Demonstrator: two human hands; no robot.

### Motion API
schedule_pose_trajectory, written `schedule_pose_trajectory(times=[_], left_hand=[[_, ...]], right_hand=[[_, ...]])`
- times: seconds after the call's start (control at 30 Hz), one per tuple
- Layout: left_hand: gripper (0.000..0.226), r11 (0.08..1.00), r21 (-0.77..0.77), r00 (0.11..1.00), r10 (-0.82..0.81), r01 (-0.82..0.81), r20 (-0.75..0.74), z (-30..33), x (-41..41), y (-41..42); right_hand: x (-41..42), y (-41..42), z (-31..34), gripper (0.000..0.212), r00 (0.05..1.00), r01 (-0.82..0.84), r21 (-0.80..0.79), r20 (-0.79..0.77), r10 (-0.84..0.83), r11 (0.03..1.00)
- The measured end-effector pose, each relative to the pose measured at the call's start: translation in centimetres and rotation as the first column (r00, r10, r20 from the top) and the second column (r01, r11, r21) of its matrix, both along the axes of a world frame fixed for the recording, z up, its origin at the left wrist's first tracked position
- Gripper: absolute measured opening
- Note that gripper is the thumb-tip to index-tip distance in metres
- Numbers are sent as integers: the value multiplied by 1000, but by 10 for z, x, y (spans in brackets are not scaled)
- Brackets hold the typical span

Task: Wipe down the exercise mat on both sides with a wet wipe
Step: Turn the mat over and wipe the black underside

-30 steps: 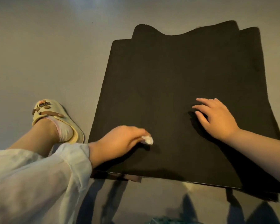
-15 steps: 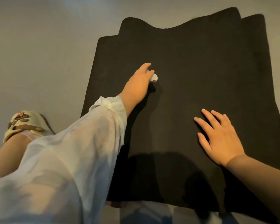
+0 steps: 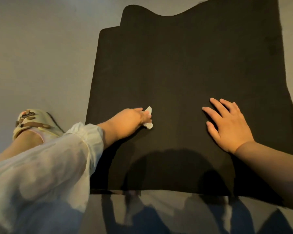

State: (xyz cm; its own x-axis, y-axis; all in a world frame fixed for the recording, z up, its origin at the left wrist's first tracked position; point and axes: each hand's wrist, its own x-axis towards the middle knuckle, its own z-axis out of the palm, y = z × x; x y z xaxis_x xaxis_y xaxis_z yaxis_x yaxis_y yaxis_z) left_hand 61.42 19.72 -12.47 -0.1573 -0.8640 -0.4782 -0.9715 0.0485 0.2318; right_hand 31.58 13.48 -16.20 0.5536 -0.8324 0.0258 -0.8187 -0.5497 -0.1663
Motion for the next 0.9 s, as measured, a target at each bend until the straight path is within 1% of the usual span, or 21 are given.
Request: schedule_pose_trajectory(times=[0.03,0.07,0.13,0.2,0.23,0.3,0.37,0.43,0.47,0.5,0.53,0.57,0.6,0.67,0.7,0.73,0.8,0.83,0.9], left_hand=[[44,999,34,999,8,-7,-44,-3,-3,18],[51,998,64,996,-13,18,-84,-2,-6,38],[64,989,85,988,-109,119,-111,1,-13,76],[66,970,158,978,-167,185,-122,-5,-18,104],[62,960,184,974,-188,210,-128,-5,-22,111],[42,951,186,963,-218,246,-157,-5,-24,114],[22,947,222,942,-162,232,-295,4,-22,109],[18,942,259,887,-77,215,-456,21,-27,103],[19,949,222,863,-86,223,-498,29,-29,96],[20,966,126,855,-135,227,-500,33,-31,83],[23,978,-3,865,-187,209,-465,36,-33,66],[24,975,-130,882,-219,180,-418,39,-35,45],[24,963,-232,887,-225,139,-403,42,-37,23],[20,933,-360,897,-169,12,-408,43,-40,-21],[20,912,-404,914,-101,-73,-393,39,-42,-42],[23,884,-433,927,-1,-174,-374,34,-43,-61],[36,854,-401,929,219,-330,-299,22,-45,-94],[41,857,-370,927,285,-360,-242,15,-45,-108],[43,890,-316,944,314,-329,-98,4,-47,-122]], right_hand=[[0,0,1,42,1000,3,10,-5,-3,1000],[0,0,1,44,1000,4,21,-11,-4,1000],[0,1,2,45,1000,4,26,-23,-3,1000],[0,3,2,45,1000,1,24,-20,0,1000],[0,3,2,46,1000,1,28,-16,0,1000],[0,4,3,47,1000,4,38,-16,-3,999],[0,3,3,46,1000,6,40,-19,-5,999],[1,3,3,47,999,8,45,-31,-7,999],[1,4,3,47,999,9,47,-33,-7,999],[1,3,3,47,1000,7,48,-31,-6,999],[1,4,3,46,1000,7,51,-24,-5,999],[1,3,4,46,1000,6,51,-18,-5,999],[1,4,4,46,1000,5,48,-14,-4,999],[1,4,3,44,1000,2,40,-1,-2,999],[1,5,3,43,1000,3,33,13,-3,999],[1,6,3,43,1000,3,27,29,-4,1000],[1,6,3,50,999,5,23,47,-6,1000],[1,6,3,53,999,4,19,49,-5,1000],[2,5,2,53,999,-4,7,49,4,1000]])
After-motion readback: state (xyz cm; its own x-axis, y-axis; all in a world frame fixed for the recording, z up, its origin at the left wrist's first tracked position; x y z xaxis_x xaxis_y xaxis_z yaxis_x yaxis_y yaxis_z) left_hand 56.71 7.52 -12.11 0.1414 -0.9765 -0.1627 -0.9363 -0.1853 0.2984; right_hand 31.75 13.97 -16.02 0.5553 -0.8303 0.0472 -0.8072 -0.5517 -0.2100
